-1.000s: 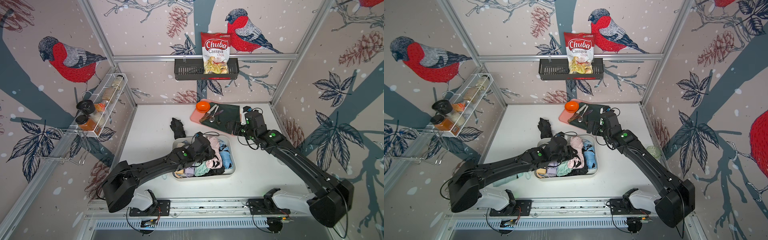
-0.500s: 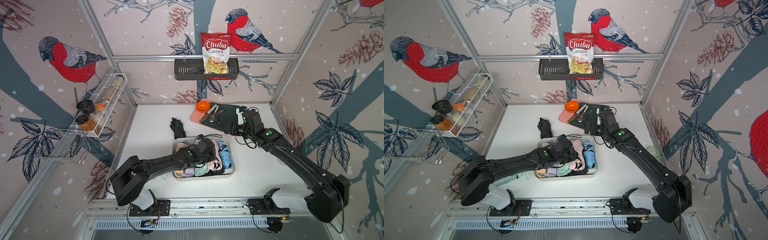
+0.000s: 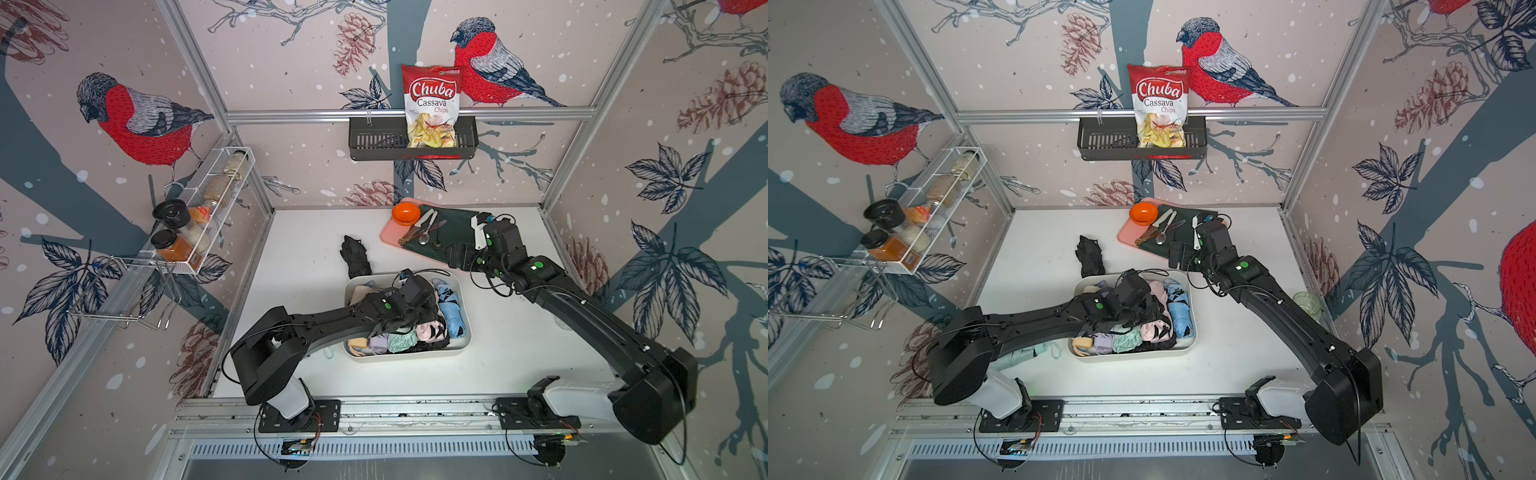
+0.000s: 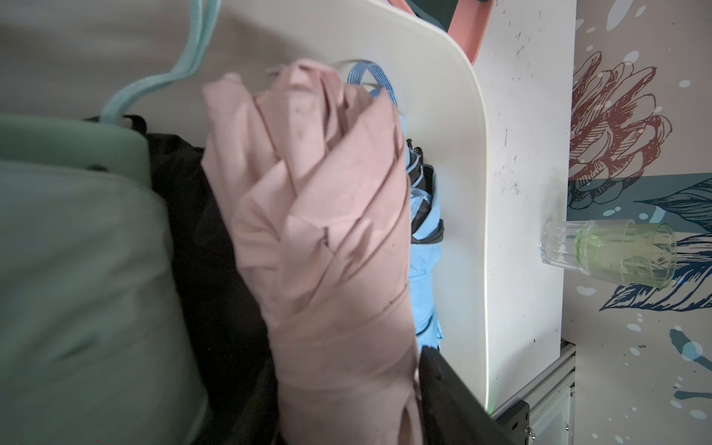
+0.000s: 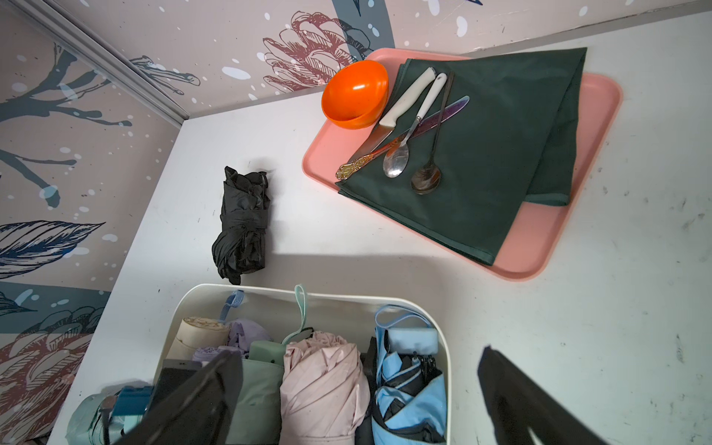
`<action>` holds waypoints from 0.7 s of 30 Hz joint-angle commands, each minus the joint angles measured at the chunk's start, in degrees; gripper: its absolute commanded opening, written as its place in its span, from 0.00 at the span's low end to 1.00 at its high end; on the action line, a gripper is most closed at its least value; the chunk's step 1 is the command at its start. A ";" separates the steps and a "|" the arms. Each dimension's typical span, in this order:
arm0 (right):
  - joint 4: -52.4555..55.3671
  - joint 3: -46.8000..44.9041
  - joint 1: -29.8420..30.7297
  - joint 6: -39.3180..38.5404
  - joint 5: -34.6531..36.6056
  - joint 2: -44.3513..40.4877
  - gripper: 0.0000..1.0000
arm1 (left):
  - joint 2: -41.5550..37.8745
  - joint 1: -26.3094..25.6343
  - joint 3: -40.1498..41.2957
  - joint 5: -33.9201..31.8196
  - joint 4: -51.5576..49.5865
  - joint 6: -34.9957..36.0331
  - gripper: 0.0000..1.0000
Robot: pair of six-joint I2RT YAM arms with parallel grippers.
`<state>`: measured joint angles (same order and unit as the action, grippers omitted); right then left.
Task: Put the umbrella into the storage box
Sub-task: Place the umbrella in the storage box.
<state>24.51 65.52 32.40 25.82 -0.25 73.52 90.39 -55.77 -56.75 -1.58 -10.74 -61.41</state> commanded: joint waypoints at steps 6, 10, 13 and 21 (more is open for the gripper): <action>0.40 0.66 -0.06 -0.25 1.72 -1.09 1.00 | -4.23 0.05 -2.47 -2.76 -7.15 2.73 0.64; 0.62 0.75 -0.05 0.00 2.42 -1.45 1.00 | -7.87 0.16 -3.28 -4.80 -10.24 3.44 0.68; 0.56 0.75 -0.06 0.09 3.09 -2.19 1.00 | -11.35 0.90 -3.42 -8.90 -12.48 3.96 0.73; -0.46 0.23 -0.63 -0.40 4.65 -3.30 1.00 | -19.85 13.78 -1.96 -12.83 -13.23 14.11 0.99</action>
<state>24.75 65.73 31.97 25.82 2.92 70.28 71.57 -45.34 -59.11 -12.10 -23.29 -53.04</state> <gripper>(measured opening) 0.996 0.979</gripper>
